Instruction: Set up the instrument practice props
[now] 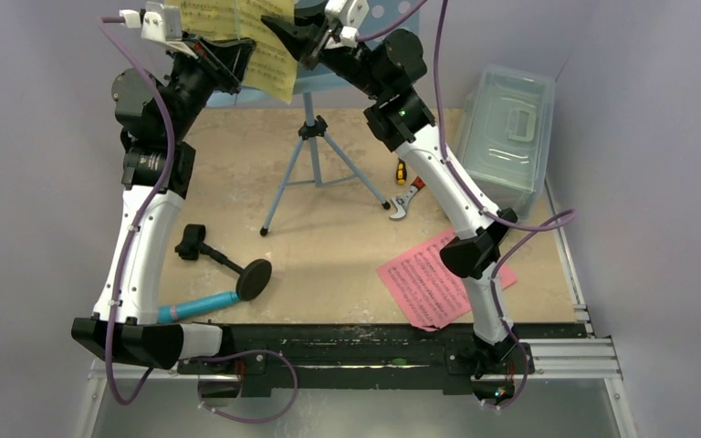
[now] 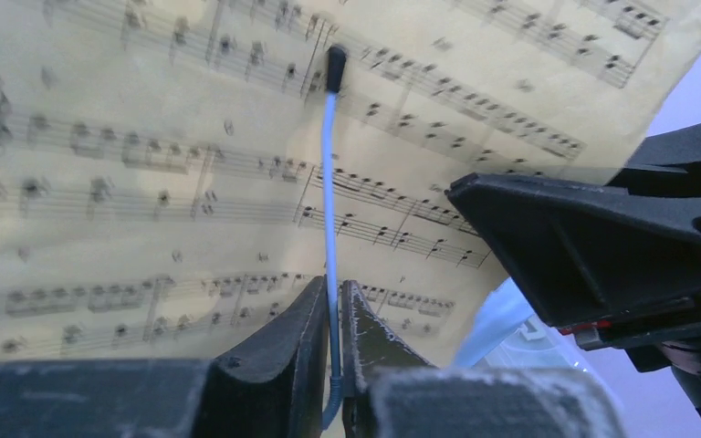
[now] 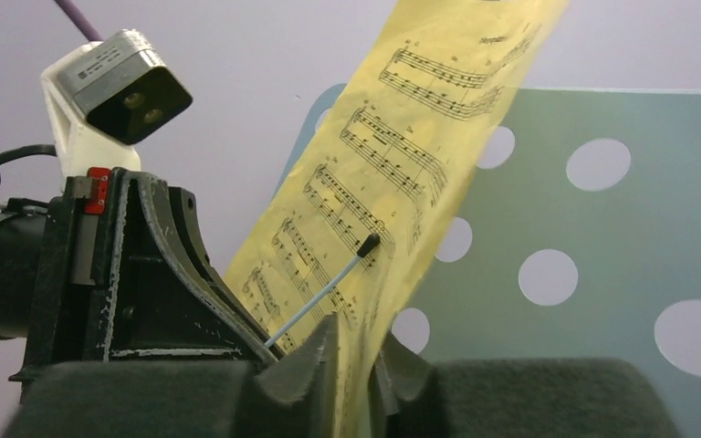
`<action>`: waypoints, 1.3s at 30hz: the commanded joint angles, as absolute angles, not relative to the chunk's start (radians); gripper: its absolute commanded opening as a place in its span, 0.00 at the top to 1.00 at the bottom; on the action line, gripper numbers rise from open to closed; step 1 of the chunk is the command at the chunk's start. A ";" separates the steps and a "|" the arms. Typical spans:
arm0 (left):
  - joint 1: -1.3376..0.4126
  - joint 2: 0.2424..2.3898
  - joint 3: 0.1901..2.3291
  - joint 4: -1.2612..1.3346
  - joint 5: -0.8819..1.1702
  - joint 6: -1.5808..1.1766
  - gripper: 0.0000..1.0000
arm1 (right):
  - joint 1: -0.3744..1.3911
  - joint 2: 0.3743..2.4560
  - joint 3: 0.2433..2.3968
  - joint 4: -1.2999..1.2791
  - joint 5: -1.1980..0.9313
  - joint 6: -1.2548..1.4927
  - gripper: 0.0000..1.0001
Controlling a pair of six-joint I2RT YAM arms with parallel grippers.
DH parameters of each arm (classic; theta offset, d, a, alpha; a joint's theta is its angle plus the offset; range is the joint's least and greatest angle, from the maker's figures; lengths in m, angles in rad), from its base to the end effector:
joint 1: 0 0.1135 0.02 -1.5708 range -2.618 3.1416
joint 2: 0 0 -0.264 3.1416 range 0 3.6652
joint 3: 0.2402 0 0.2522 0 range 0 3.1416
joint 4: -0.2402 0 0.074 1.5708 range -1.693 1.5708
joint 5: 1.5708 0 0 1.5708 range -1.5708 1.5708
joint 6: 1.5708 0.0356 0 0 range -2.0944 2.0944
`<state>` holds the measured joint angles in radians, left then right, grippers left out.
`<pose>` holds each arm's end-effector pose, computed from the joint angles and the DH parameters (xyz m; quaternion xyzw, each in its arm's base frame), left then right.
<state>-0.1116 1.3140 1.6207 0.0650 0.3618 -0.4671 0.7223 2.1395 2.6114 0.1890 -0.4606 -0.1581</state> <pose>0.2653 -0.0424 0.5390 0.0481 0.5726 -0.3290 0.7494 0.3172 0.3006 0.5657 -0.3678 0.2997 0.3398 0.8121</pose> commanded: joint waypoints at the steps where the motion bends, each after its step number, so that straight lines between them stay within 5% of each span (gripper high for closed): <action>1: -0.108 1.274 1.638 0.084 0.329 -0.442 0.86 | 0.722 2.109 2.593 0.260 -0.383 -0.154 0.71; 6: -0.108 1.264 1.683 -0.050 0.273 -0.440 0.63 | 0.722 2.071 2.532 0.283 -0.301 -0.120 0.47; 11: -0.109 1.237 1.783 -0.295 0.191 -0.393 0.45 | 0.722 2.031 2.490 0.273 -0.238 -0.071 0.35; 20: -0.108 1.227 1.915 -0.529 -0.023 -0.354 0.35 | 0.722 1.896 2.321 0.254 -0.120 0.070 0.16; 34: -0.108 1.362 1.915 -0.330 0.276 -0.544 0.29 | 0.720 1.877 2.121 0.475 -0.050 0.441 0.32; 39: -0.108 1.381 1.898 -0.277 0.306 -0.563 0.33 | 0.721 1.861 2.059 0.524 -0.041 0.418 0.47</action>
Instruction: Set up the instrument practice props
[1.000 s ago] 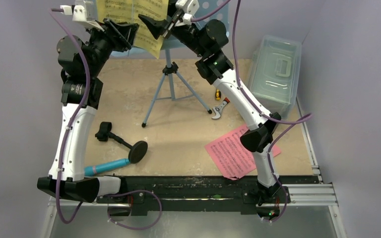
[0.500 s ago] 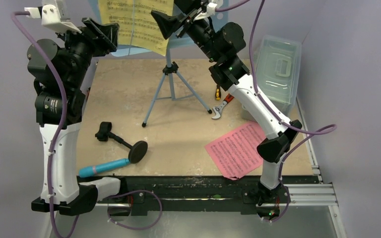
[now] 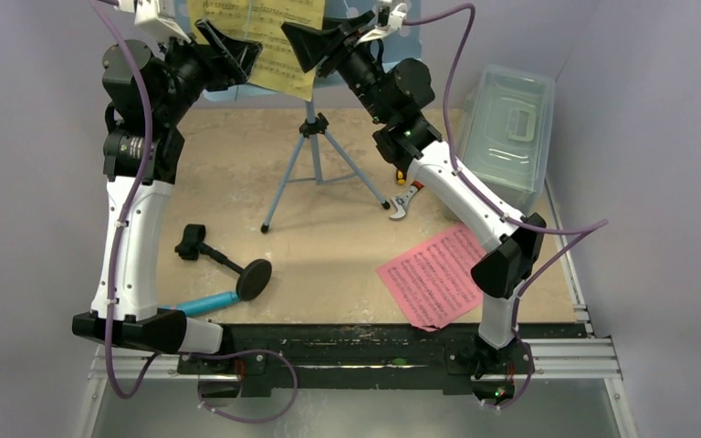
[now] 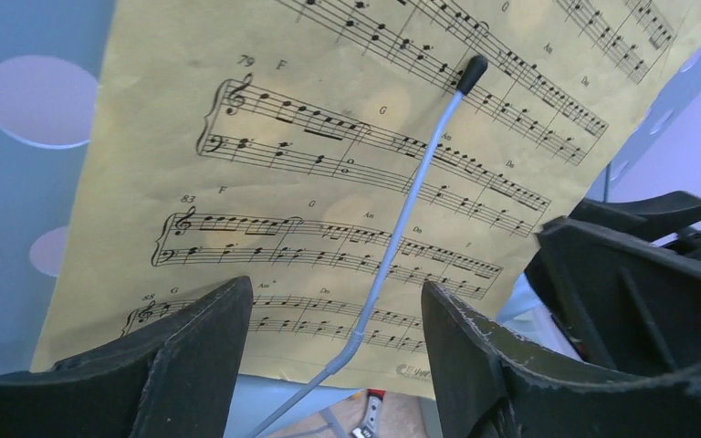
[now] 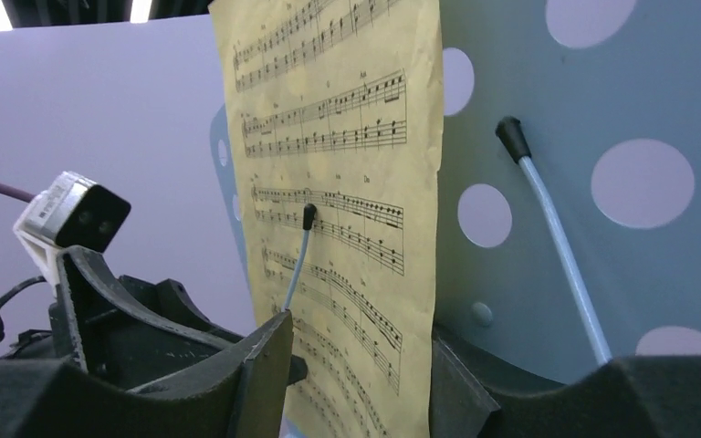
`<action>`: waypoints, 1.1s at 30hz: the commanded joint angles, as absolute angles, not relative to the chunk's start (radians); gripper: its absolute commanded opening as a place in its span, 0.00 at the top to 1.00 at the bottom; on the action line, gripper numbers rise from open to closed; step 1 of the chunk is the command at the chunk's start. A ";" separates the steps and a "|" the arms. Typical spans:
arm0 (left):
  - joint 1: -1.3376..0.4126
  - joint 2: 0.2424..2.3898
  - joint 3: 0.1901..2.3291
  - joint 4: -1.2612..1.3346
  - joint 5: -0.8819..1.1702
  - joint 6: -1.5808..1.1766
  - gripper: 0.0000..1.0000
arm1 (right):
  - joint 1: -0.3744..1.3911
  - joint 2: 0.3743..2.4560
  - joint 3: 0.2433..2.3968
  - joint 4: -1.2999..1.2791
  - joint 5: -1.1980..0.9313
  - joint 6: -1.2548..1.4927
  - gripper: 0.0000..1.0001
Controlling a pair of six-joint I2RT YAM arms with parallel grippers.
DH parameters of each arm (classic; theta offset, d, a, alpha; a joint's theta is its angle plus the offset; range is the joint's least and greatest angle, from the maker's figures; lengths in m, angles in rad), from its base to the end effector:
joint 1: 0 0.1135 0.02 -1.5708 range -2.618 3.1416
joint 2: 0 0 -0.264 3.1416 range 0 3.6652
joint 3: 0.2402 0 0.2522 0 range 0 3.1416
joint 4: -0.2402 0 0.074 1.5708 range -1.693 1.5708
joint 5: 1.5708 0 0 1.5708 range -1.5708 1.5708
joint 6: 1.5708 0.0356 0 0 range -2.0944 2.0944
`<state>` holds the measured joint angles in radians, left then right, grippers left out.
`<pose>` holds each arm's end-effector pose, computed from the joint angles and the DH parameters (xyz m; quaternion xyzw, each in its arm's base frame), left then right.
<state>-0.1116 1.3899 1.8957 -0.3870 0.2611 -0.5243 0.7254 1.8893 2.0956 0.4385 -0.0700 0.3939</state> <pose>0.2627 -0.0387 0.5572 -0.0396 0.6642 -0.3139 0.6773 0.3109 0.2790 0.5389 -0.1045 0.4351 0.4879 0.7495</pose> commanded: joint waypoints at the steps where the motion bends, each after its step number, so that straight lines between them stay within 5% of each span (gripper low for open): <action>1: -0.108 1.381 1.890 -0.266 0.310 -0.568 0.34 | 0.720 1.861 2.054 0.530 -0.050 0.405 0.52; 4: -0.108 1.381 1.863 -0.234 0.325 -0.580 0.43 | 0.721 1.862 2.049 0.544 -0.082 0.352 0.61; 10: -0.109 1.385 1.842 -0.223 0.339 -0.574 0.59 | 0.721 1.909 2.164 0.476 -0.169 0.174 1.00; 18: -0.108 1.342 1.764 -0.145 0.348 -0.536 0.79 | 0.711 1.956 2.293 0.335 -0.308 -0.064 1.00; 23: -0.107 1.282 1.639 -0.024 0.352 -0.527 1.00 | 0.677 2.028 2.413 0.283 -0.386 -0.057 1.00; 33: -0.108 1.194 1.494 0.124 0.328 -0.494 1.00 | 0.674 2.088 2.494 0.276 -0.453 -0.047 1.00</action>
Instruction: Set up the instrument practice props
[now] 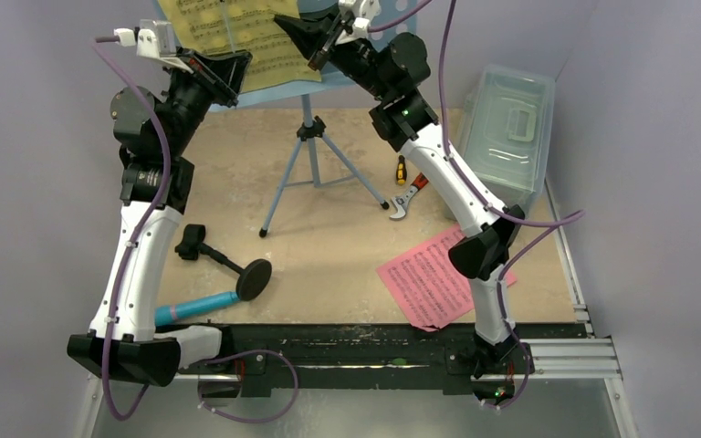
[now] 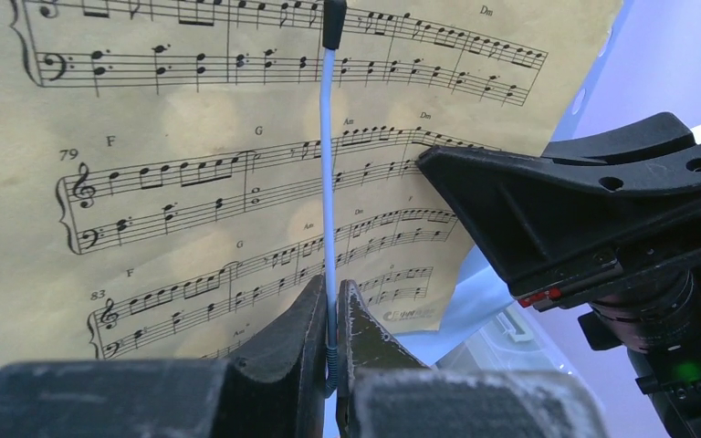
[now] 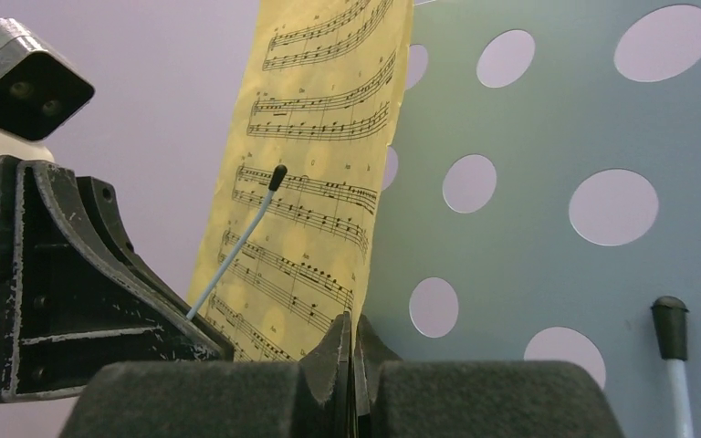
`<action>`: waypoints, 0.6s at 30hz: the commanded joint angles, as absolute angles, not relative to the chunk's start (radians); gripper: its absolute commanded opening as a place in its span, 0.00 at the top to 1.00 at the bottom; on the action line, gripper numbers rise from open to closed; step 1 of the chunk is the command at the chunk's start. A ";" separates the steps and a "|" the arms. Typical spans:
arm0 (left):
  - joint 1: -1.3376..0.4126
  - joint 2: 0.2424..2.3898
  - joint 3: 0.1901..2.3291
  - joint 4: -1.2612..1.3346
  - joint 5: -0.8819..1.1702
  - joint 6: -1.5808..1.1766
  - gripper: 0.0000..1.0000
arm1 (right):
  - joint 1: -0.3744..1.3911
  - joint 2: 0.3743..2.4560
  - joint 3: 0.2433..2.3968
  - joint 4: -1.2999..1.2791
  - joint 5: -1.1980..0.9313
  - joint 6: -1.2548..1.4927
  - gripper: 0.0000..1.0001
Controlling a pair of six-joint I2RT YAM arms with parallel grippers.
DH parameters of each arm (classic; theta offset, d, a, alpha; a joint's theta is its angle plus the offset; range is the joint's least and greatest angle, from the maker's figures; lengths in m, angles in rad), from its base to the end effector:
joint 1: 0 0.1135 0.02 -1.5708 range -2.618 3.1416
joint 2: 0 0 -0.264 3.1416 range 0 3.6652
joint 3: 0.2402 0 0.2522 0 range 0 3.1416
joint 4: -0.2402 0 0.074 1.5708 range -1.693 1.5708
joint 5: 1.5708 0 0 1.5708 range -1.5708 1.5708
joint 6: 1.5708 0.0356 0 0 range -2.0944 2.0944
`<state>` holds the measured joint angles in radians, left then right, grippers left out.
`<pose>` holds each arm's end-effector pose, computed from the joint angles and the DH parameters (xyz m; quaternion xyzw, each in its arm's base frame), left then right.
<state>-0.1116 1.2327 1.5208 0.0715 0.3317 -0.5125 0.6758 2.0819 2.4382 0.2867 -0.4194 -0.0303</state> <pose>0.2482 -0.0395 0.5276 0.0212 0.5772 -0.3384 0.7429 0.3366 0.2884 0.5493 -0.3260 0.3463 0.3658 0.8000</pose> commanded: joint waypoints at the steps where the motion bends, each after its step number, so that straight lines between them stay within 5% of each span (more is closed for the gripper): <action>1: -0.109 1.196 1.494 0.123 0.327 -0.491 1.00 | 0.674 2.093 2.497 0.281 -0.454 -0.045 1.00; 14: -0.108 1.215 1.528 0.093 0.317 -0.506 1.00 | 0.678 2.169 2.575 0.348 -0.485 0.051 1.00; 18: -0.107 1.209 1.534 0.063 0.294 -0.508 0.86 | 0.677 2.158 2.557 0.351 -0.456 0.043 1.00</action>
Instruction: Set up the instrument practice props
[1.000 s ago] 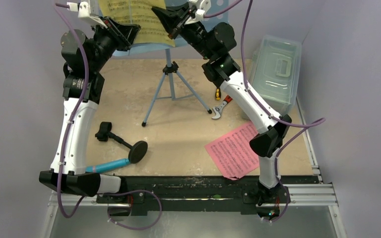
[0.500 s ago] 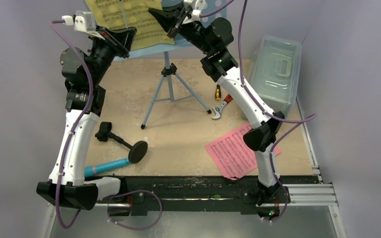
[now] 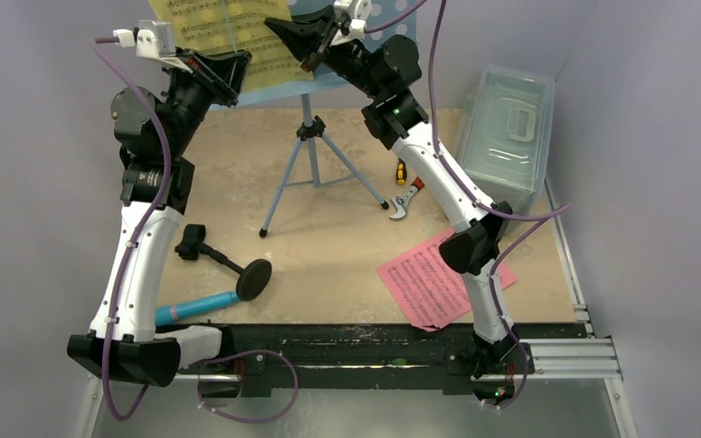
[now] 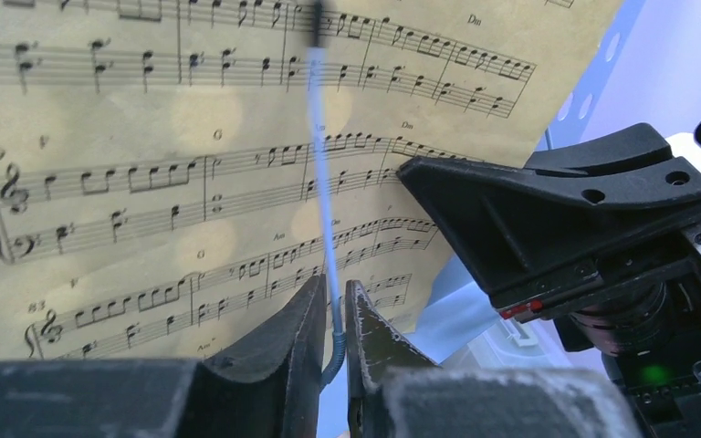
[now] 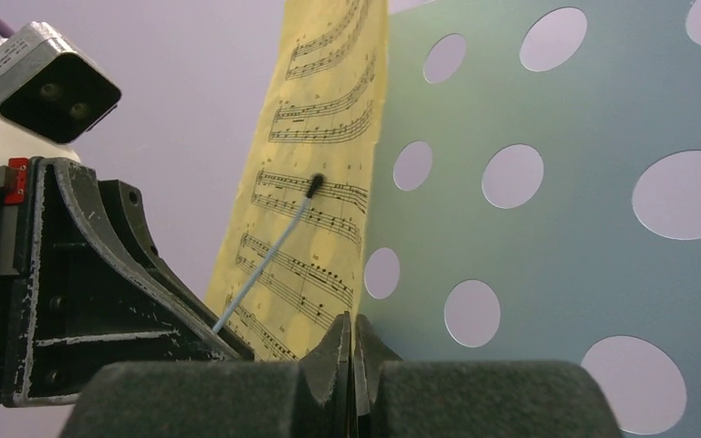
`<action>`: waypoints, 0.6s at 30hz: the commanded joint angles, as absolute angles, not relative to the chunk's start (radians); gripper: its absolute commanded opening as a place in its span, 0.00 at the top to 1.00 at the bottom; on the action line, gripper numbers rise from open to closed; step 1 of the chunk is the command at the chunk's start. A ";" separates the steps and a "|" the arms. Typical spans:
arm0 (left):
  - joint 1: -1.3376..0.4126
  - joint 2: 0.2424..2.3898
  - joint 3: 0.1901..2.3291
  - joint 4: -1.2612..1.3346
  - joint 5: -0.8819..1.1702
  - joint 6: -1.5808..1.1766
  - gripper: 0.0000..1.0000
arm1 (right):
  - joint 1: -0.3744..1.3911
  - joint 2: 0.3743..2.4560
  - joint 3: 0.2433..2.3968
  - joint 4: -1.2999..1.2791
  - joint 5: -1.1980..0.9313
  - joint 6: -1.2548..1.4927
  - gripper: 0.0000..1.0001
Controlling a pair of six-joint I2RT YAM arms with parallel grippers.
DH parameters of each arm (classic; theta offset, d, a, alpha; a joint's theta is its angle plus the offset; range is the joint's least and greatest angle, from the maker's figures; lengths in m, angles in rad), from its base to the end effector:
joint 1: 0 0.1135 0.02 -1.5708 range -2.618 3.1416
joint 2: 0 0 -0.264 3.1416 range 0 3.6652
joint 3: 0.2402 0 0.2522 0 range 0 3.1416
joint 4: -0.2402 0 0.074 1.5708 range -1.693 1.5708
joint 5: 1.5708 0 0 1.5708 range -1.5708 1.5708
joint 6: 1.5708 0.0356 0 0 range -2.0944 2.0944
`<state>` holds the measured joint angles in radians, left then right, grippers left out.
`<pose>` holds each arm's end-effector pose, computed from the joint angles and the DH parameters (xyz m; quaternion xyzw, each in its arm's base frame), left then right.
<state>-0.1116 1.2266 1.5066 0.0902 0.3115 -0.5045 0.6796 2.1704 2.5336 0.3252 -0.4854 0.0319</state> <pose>0.2476 -0.0387 0.5264 0.0166 0.5723 -0.3307 0.7502 0.3459 0.3008 0.5416 -0.3379 0.3238 0.4019 0.7870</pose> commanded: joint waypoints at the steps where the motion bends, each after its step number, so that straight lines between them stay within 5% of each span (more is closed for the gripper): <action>1: -0.108 1.206 1.534 0.058 0.291 -0.508 0.80 | 0.678 2.145 2.545 0.349 -0.444 0.042 1.00; 2: -0.107 1.202 1.536 0.051 0.286 -0.507 0.75 | 0.679 2.133 2.534 0.348 -0.430 0.041 0.97; 7: -0.108 1.200 1.579 -0.082 0.222 -0.502 0.59 | 0.681 2.038 2.416 0.342 -0.332 0.018 0.49; 14: -0.108 1.161 1.590 -0.176 0.182 -0.492 0.45 | 0.683 1.919 2.386 0.157 -0.172 0.020 0.36; 18: -0.108 1.117 1.589 -0.266 0.131 -0.458 0.28 | 0.684 1.804 2.341 -0.057 -0.038 0.007 0.21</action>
